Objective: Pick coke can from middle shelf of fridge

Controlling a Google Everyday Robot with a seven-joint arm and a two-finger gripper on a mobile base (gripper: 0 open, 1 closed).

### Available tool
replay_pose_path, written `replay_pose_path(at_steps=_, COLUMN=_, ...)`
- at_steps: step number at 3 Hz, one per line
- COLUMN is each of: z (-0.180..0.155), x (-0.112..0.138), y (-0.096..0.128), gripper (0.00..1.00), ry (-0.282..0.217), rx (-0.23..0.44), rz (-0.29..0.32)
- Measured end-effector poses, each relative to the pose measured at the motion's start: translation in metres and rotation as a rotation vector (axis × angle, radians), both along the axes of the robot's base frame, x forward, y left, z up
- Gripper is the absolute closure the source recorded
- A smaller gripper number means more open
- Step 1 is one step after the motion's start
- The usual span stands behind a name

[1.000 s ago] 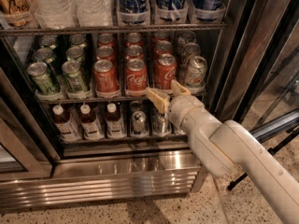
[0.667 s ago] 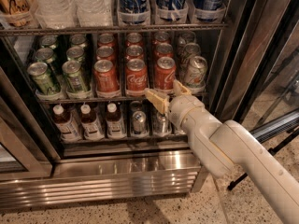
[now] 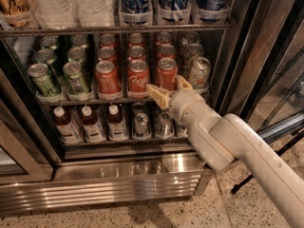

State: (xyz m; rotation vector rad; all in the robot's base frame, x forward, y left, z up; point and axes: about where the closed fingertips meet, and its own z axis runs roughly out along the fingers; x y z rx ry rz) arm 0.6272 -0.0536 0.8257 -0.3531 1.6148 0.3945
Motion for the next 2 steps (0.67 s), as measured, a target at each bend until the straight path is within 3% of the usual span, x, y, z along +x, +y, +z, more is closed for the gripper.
replay_pose_path(at_steps=1, z=-0.007, x=0.021, y=0.0, gripper=0.31, ry=0.013, rx=-0.026, rz=-0.019)
replay_pose_path(at_steps=2, z=-0.005, x=0.037, y=0.0, gripper=0.39, ry=0.012, rx=-0.037, rz=-0.03)
